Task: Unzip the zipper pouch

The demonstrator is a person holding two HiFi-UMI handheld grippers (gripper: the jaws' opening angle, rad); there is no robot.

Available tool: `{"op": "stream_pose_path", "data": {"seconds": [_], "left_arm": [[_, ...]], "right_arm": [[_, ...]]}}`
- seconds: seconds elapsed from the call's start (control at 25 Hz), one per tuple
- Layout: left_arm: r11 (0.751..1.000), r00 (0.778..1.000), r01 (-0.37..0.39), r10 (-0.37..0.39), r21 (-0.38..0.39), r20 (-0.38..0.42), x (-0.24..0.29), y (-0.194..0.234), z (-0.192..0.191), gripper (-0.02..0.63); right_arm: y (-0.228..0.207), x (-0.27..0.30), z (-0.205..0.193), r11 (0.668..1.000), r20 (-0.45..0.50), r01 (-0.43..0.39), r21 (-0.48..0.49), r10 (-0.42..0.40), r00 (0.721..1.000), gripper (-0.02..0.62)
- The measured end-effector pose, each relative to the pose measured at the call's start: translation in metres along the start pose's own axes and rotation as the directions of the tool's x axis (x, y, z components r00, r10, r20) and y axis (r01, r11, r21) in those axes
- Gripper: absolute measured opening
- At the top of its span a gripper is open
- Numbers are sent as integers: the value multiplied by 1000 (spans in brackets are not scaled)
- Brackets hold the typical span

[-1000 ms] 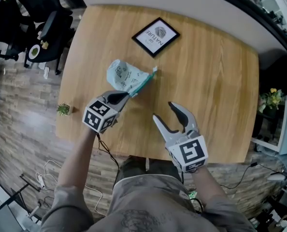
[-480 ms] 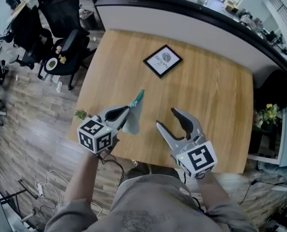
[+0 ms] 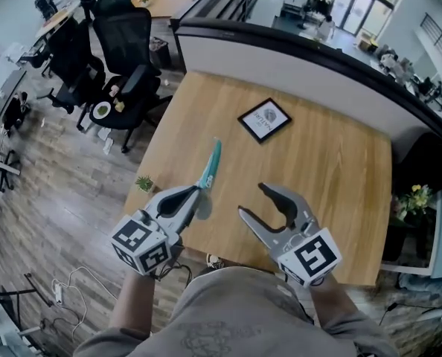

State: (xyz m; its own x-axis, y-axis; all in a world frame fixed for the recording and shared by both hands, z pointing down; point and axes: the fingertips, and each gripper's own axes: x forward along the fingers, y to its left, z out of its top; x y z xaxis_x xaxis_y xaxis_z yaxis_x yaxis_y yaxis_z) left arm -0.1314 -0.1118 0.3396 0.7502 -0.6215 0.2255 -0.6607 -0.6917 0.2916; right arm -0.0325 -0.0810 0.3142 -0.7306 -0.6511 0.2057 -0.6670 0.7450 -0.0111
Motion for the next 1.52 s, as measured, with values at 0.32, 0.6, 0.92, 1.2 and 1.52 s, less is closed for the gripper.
{"op": "stream_pose_path", "data": {"seconds": [0.32,0.6,0.92,1.2,1.52], "left_arm": [[999,1000,-3,4,54,-4,-13,-10,7,5],[992,999,18,-12,128,-48,-11,-21,3,5],[976,994,69,-48,209,-103,-4,-40,-2,6],[967,988,103,-71,233,-140,-2,-48,-12,5],[967,984,129,-99,220,-145,-4,-53,-16,5]], "right_arm": [[22,8,24,993,10,-119,-10,119,993,189],[38,21,23,978,-56,-206,-36,204,977,135],[52,28,11,967,-110,-241,-81,232,966,127],[47,30,0,972,-142,-217,-86,203,969,66],[42,31,-3,985,-127,-170,-39,163,978,26]]}}
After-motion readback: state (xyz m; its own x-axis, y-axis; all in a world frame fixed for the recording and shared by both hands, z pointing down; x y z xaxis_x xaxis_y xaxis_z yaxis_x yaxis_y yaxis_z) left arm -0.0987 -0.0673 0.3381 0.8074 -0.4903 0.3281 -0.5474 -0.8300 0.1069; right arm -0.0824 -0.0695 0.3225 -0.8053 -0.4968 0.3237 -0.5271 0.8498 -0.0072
